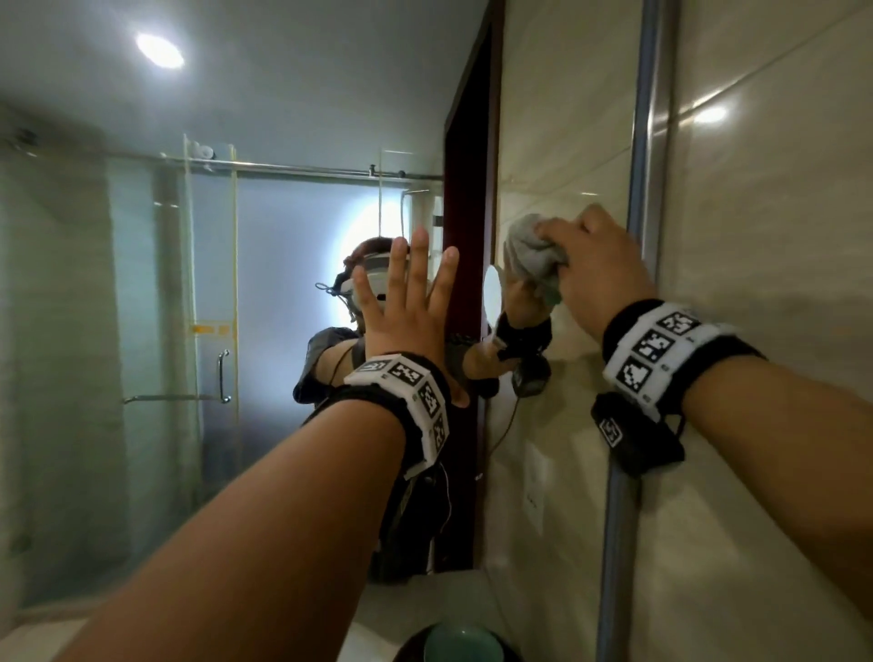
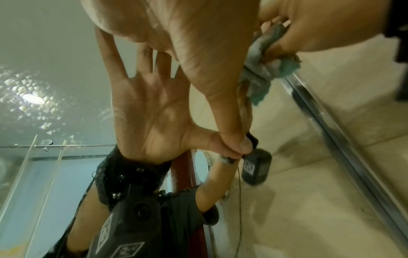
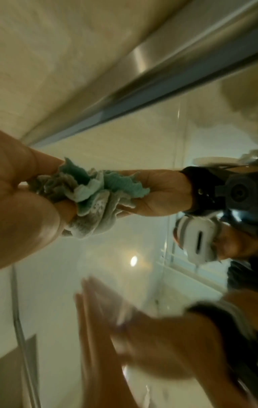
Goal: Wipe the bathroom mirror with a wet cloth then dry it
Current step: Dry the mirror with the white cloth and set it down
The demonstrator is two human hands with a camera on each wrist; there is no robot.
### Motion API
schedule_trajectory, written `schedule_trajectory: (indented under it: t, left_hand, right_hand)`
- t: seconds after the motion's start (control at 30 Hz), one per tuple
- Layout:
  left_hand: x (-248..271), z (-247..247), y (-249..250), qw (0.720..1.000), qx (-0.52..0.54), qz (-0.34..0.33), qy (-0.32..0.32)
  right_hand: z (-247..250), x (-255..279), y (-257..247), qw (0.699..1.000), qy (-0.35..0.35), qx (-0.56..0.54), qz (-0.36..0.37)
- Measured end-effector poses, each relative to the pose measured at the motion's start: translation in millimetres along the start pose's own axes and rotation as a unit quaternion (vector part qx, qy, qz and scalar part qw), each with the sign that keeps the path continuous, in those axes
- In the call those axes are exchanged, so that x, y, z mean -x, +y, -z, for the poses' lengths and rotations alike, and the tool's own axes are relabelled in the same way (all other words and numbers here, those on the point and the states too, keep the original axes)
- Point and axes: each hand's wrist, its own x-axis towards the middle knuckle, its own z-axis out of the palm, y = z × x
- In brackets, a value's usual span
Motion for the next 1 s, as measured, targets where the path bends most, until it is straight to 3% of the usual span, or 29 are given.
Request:
schedule_trajectory:
  t: [0.17,0.5,0.63,0.7,0.8,0.9,1.0]
  left_hand:
    - [-1,2,-1,1.000,0.007,-0.002,-0.006]
    - [0,1,-2,1.000,0.010,-0.005,0.000]
    - [1,0,-3,1.000,0.007,-0.009,0.006]
    - [3,0,-5,1.000,0.006,-0.017,0.014]
    - [9,-3,-8,0.999,0.016,-0.036,0.018]
    - [29,-16,-6,0.998,0.009,-0.053,0.014]
    - [63,-38,4,0.997,0.004,-0.076,-0.009]
  right_hand:
    - [18,-45,22,0.998,0.005,0.050,-0.029]
    - [-30,41,22,0.998,0.010,-0.031,-0.047]
    - [-63,107,33,0.994,-0.062,-0.086,-0.037]
    - [-69,142,36,0.992,-0.114,-0.062,-0.006]
    - [-66,162,41,0.980,-0.194,-0.035,-0.034]
    - [-57,141,41,0.991,-0.122,-0.049,-0.023]
    - [-52,109,42,0.991,-0.027,-0.082,-0.103]
